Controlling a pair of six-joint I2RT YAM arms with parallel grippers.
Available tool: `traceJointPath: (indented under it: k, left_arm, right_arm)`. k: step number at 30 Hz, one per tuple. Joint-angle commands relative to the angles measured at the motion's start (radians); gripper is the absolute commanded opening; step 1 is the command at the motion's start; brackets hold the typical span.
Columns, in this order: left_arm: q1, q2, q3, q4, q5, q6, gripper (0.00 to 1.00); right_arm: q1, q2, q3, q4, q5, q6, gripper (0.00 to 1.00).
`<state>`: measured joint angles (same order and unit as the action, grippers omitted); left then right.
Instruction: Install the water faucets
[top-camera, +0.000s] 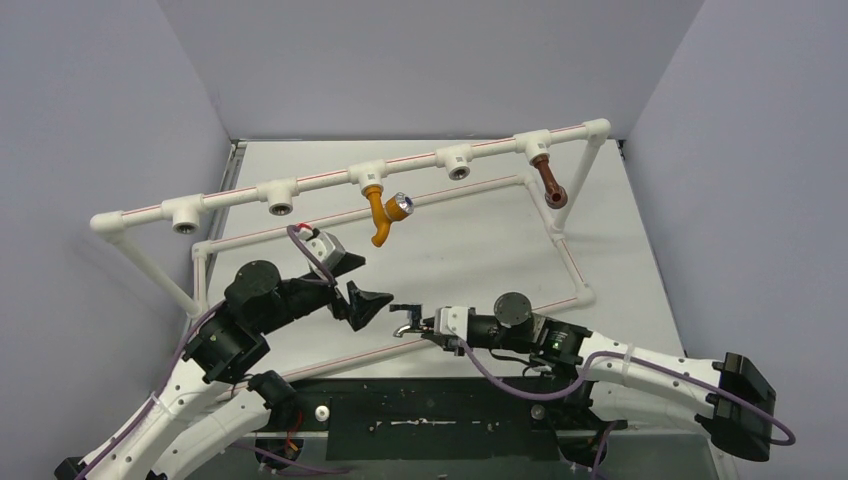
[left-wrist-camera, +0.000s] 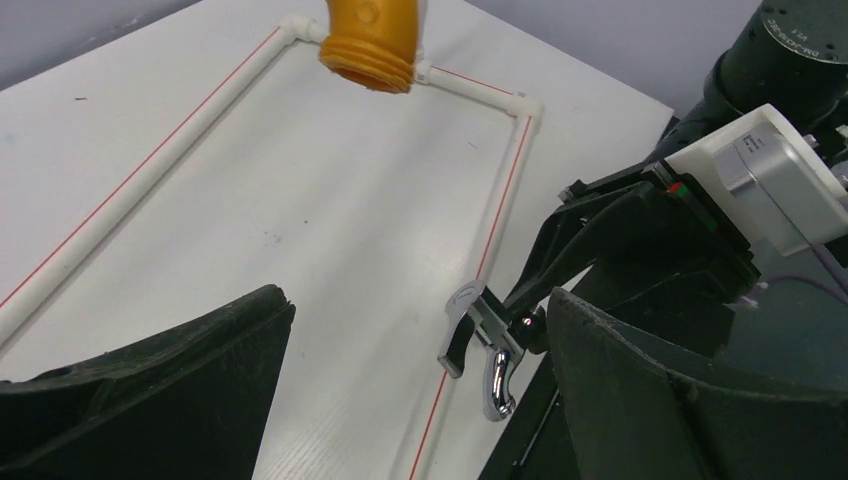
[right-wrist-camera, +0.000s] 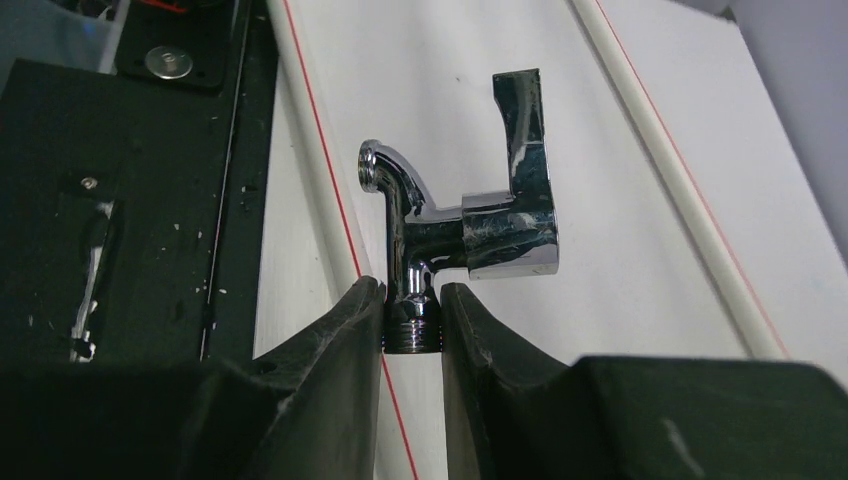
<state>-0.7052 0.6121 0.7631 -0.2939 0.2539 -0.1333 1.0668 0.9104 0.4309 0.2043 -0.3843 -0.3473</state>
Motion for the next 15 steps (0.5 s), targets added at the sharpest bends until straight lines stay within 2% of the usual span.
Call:
traceJointPath:
  k: [1,8,15]
  left_arm:
    - [0.001,0.003,0.019,-0.012,0.145,-0.076,0.97]
    - [0.001,0.036,0.042,-0.122,0.257,-0.152,0.97]
    - [0.001,0.059,0.021,-0.096,0.389,-0.215,0.95]
  right_arm:
    - [0.051,0.024,0.141,-0.085,-0.098,-0.240,0.00]
    - [0.059,0.084,0.261,-0.254,-0.171,-0.401,0.00]
    - [0.060,0.089,0.331,-0.360,-0.245,-0.527,0.00]
